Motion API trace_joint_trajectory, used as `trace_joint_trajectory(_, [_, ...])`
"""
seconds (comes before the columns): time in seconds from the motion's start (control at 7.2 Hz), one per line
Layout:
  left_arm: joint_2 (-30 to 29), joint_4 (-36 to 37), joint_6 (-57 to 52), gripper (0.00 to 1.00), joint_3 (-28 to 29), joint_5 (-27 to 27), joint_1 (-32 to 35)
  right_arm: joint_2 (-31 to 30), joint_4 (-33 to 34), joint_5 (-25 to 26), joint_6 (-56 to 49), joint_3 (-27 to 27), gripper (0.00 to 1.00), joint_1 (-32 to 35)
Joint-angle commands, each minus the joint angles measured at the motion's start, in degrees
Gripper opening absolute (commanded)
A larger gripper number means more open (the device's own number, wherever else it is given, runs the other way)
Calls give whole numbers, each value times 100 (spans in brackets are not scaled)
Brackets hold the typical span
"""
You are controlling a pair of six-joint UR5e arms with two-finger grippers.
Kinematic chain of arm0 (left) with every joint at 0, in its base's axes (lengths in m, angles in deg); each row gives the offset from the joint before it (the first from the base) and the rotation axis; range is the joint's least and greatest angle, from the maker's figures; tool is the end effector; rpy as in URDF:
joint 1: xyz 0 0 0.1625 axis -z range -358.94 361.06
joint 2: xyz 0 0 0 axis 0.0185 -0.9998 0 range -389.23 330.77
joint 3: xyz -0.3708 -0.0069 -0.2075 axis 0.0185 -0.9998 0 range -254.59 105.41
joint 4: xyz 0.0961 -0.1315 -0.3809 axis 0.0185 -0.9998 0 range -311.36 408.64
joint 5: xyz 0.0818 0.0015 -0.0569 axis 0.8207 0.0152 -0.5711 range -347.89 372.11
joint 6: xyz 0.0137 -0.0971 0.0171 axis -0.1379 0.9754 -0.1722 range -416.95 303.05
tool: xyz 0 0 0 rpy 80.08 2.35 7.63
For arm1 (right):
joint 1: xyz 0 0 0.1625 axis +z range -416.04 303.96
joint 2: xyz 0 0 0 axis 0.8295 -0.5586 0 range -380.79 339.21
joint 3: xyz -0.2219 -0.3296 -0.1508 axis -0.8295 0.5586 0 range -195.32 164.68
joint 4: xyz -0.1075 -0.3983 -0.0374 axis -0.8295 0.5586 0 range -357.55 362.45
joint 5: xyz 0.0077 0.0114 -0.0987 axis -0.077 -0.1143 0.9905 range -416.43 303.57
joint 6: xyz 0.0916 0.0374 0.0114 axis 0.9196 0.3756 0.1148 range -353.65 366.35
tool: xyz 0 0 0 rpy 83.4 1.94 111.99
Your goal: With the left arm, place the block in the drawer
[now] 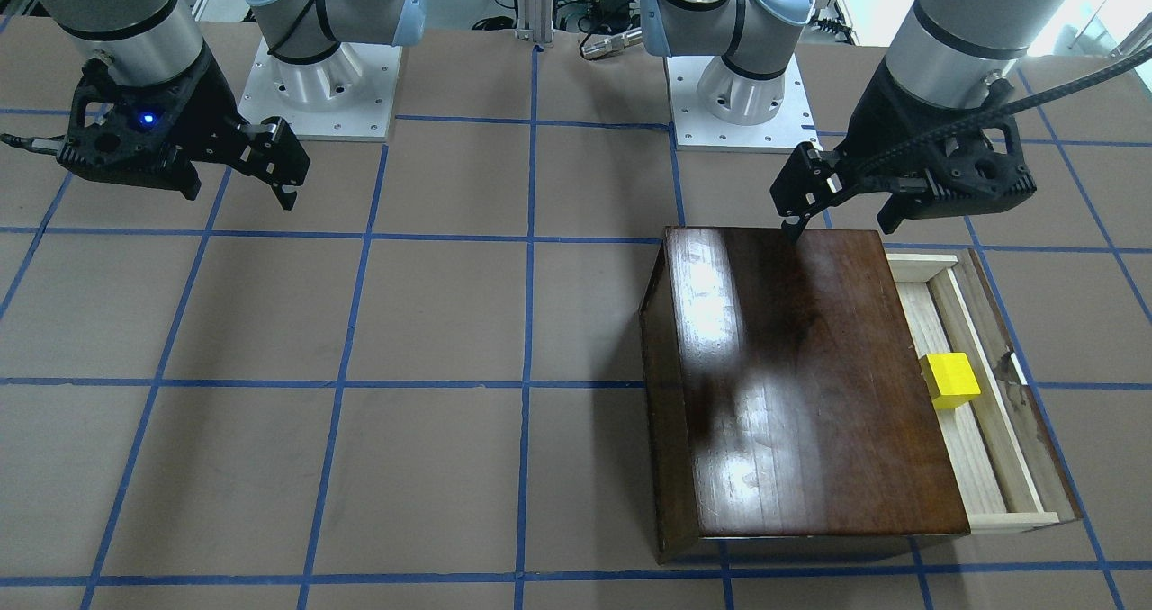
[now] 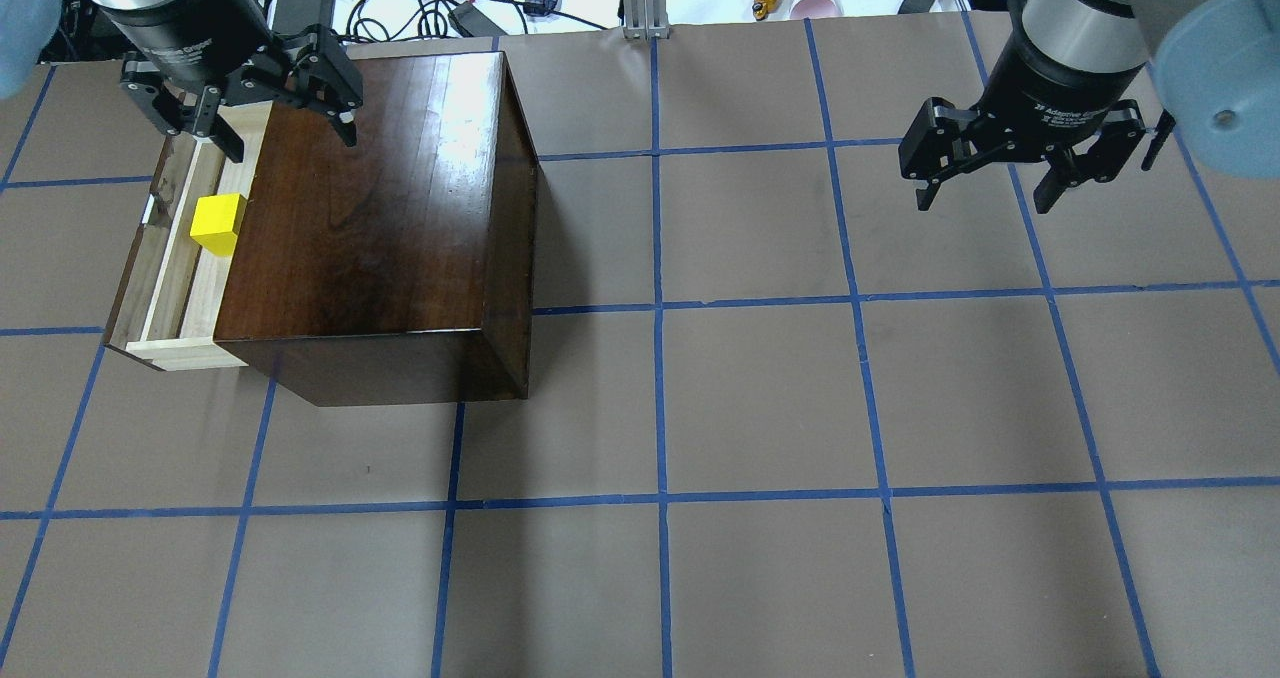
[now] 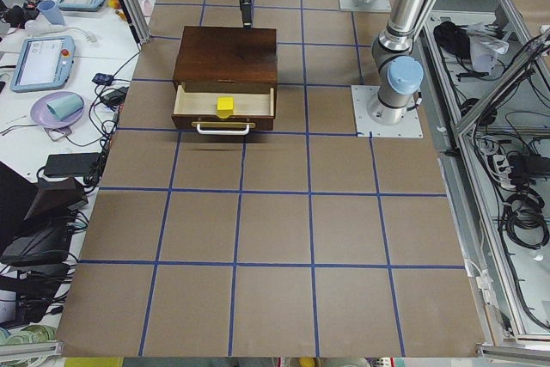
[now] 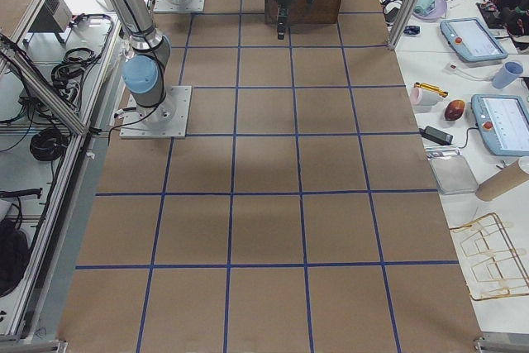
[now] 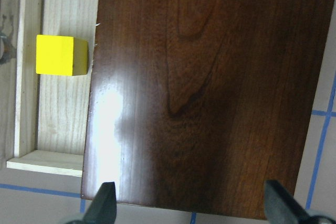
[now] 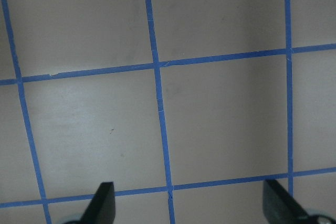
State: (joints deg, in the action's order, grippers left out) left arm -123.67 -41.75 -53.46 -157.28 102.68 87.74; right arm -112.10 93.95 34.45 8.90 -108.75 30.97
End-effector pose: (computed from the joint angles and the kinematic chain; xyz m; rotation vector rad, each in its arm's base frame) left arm -0.1014 -0.5353 0.5107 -0.1864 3.1253 -0.0677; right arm 0.1066 -0.4870 0.4722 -0.1508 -3.1227 -0.0171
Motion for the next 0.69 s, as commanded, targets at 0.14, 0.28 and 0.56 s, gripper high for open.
trace_joint_trajectory(0.14, [-39,57,-278,100,25,-4,77,0,0,0,0,0,100,0])
trace_joint_trajectory(0.28, [-39,48,-278,100,25,-4,77,9,0,0,0,0,100,0])
trace_joint_trajectory(0.56, [-4,48,-269,100,17,4,77,0,0,0,0,0,100,0])
